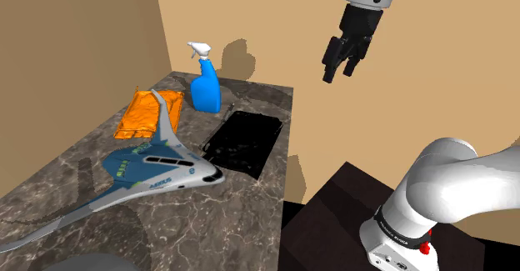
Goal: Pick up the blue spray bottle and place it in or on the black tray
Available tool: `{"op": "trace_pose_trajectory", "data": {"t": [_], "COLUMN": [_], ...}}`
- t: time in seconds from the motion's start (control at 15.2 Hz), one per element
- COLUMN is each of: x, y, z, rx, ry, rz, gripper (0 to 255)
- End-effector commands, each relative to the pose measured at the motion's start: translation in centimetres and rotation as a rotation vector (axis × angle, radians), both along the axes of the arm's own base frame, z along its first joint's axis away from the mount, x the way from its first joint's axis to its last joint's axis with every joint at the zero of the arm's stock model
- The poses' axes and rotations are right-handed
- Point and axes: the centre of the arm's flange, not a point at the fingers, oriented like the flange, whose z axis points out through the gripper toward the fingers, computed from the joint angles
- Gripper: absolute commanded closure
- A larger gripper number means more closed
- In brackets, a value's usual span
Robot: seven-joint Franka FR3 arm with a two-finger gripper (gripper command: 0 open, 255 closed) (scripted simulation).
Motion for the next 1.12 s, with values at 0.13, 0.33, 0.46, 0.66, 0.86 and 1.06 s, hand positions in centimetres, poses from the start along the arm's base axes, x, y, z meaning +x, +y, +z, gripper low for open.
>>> {"op": "trace_pose_trajectory", "data": {"t": [0.13,0.33,0.46,0.66,0.86,1.06], "x": [1.7,4.3,6.0,8.6,11.3,13.9], "y": [0.6,1.5,2.3,3.5,4.8,6.3], "z": [-1.1,-2.5,-3.4,-4.6,-5.7,-6.5], "rx": [-0.009,-0.023,-0.032,-0.046,-0.06,-0.074], "ry": [-0.046,-0.116,-0.163,-0.232,-0.302,-0.372], "rz": [0.041,0.102,0.142,0.203,0.264,0.325], "gripper": [0,0,0,0,0,0]}}
